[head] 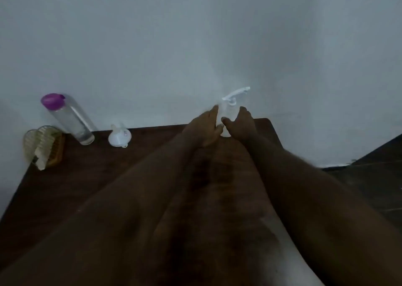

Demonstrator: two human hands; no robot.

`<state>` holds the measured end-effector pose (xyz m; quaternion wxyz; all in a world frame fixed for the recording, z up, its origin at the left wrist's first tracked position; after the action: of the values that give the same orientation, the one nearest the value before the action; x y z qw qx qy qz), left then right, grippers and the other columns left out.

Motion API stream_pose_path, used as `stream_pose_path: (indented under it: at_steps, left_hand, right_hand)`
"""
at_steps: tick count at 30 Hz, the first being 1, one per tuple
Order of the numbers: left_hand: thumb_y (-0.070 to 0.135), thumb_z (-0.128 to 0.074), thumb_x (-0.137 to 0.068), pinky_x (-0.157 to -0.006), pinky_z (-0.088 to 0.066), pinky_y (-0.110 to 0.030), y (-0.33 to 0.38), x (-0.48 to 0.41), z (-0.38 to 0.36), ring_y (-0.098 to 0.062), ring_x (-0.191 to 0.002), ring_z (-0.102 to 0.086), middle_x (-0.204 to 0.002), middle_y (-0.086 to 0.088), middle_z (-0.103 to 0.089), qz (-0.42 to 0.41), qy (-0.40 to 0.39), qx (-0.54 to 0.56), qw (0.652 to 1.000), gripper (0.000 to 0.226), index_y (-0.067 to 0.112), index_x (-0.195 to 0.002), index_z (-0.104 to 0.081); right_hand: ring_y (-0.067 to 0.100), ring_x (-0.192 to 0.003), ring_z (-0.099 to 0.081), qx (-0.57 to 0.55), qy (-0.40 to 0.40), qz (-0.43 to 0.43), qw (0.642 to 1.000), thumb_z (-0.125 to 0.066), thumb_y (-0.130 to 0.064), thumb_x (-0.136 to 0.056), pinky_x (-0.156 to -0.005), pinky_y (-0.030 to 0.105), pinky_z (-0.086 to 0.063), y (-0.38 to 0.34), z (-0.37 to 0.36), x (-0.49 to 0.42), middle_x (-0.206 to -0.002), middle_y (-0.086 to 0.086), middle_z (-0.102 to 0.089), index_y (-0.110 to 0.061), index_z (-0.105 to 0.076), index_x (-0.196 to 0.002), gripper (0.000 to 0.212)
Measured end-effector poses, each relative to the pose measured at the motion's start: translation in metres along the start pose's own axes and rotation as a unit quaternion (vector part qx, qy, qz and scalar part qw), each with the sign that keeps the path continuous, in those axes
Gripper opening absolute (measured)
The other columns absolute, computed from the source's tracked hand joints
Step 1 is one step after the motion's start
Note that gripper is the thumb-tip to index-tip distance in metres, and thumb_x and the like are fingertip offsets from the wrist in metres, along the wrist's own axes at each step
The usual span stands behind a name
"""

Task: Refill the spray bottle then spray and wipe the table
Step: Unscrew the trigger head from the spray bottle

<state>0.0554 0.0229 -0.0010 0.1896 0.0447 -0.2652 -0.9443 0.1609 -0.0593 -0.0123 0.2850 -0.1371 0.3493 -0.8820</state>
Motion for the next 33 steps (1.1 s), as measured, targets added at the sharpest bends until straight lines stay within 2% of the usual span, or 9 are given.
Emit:
stream_pose_path:
  at_steps: [4,8,10,14,20,22,26,29,33]
  left_hand:
    - [0.032,-0.041,-0.102,-0.110,-0.031,-0.039,-0.004,-0.038,-0.006,-0.034,-0.138,-0.039,-0.155,-0.019,-0.032,0.037,-0.015,0.081,0.996,0.068,0.006,-0.154,-0.005]
    - [0.026,-0.047,-0.099,-0.102,-0.035,-0.035,-0.020,-0.067,-0.025,-0.030,-0.136,-0.040,-0.156,-0.013,-0.032,0.110,-0.033,0.213,0.970,0.067,0.010,-0.154,-0.012]
    - [0.017,-0.050,-0.095,-0.094,-0.042,-0.032,-0.029,-0.076,-0.034,-0.027,-0.122,-0.048,-0.147,-0.013,-0.042,0.116,-0.042,0.263,0.957,0.062,0.009,-0.150,-0.022]
    - [0.005,-0.049,-0.091,-0.071,-0.043,-0.016,-0.039,-0.088,-0.042,-0.017,-0.095,-0.052,-0.107,-0.003,-0.057,0.073,-0.003,0.326,0.942,0.040,0.002,-0.131,-0.048]
    - [0.016,-0.054,-0.093,-0.075,-0.039,-0.027,-0.069,-0.085,-0.051,-0.020,-0.095,-0.053,-0.101,-0.006,-0.059,0.058,0.070,0.318,0.944,0.007,0.012,-0.095,-0.058]
    - [0.024,-0.054,-0.094,-0.070,-0.040,-0.025,-0.081,-0.074,-0.048,-0.017,-0.087,-0.053,-0.091,-0.001,-0.058,0.048,0.113,0.300,0.946,0.013,0.017,-0.084,-0.052]
    - [0.044,-0.053,-0.096,-0.067,-0.042,-0.020,-0.100,-0.036,-0.039,-0.009,-0.080,-0.056,-0.093,-0.001,-0.063,0.011,0.193,0.247,0.950,0.035,0.009,-0.102,-0.059]
    - [0.044,-0.054,-0.096,-0.070,-0.043,-0.017,-0.105,0.011,-0.032,-0.008,-0.087,-0.059,-0.100,0.002,-0.066,-0.024,0.242,0.215,0.946,0.035,0.015,-0.115,-0.060]
    - [0.046,-0.055,-0.094,-0.080,-0.048,-0.026,-0.107,0.081,-0.035,-0.011,-0.094,-0.062,-0.101,0.003,-0.068,-0.026,0.293,0.212,0.932,0.035,0.017,-0.114,-0.061]
  right_hand:
    - [0.032,-0.120,-0.056,-0.031,0.011,-0.053,0.998,-0.066,-0.034,-0.089,-0.098,0.039,-0.046,0.015,-0.007,-0.031,-0.129,0.017,-0.058,0.000,-0.050,-0.128,0.055]
    - [0.029,-0.113,-0.060,-0.040,0.041,-0.019,0.998,-0.061,-0.037,-0.093,-0.090,0.032,-0.043,0.027,-0.025,-0.057,-0.121,0.014,-0.064,-0.003,-0.057,-0.122,0.044]
    - [0.029,-0.109,-0.061,-0.069,0.095,0.006,0.993,-0.060,-0.038,-0.094,-0.085,0.029,-0.041,0.031,-0.028,-0.066,-0.117,0.012,-0.067,-0.006,-0.060,-0.119,0.041]
    - [0.026,-0.095,-0.064,-0.091,0.163,0.053,0.981,-0.056,-0.039,-0.096,-0.074,0.027,-0.039,0.038,-0.044,-0.072,-0.101,0.009,-0.069,-0.008,-0.061,-0.106,0.033]
    - [0.034,-0.093,-0.066,-0.012,0.223,0.094,0.970,-0.055,-0.027,-0.095,-0.074,0.030,-0.037,0.028,-0.077,-0.061,-0.101,0.014,-0.069,-0.004,-0.056,-0.112,0.029]
    - [0.034,-0.090,-0.067,-0.008,0.237,0.125,0.963,-0.053,-0.028,-0.096,-0.073,0.031,-0.038,0.019,-0.090,-0.049,-0.098,0.014,-0.069,-0.004,-0.056,-0.112,0.029]
    - [0.029,-0.077,-0.064,-0.019,0.248,0.159,0.956,-0.047,-0.038,-0.095,-0.067,0.031,-0.036,-0.001,-0.113,-0.023,-0.083,0.006,-0.066,-0.008,-0.057,-0.107,0.034]
    - [0.019,-0.064,-0.049,-0.035,0.249,0.180,0.951,-0.037,-0.049,-0.087,-0.064,0.029,-0.030,-0.012,-0.126,0.010,-0.066,-0.009,-0.047,-0.017,-0.048,-0.089,0.034]
    - [0.011,-0.058,-0.046,-0.057,0.235,0.224,0.944,-0.040,-0.049,-0.089,-0.052,0.025,-0.026,-0.018,-0.141,0.072,-0.062,-0.013,-0.044,-0.020,-0.042,-0.085,0.029]
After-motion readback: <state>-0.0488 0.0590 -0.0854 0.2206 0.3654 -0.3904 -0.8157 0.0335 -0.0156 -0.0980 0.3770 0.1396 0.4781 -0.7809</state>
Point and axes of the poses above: each hand's wrist, its own x-axis away from the middle knuckle, its own z-axis out of the back of the hand, y = z × x, the point moved 6 cm from there along -x, towards the middle knuckle
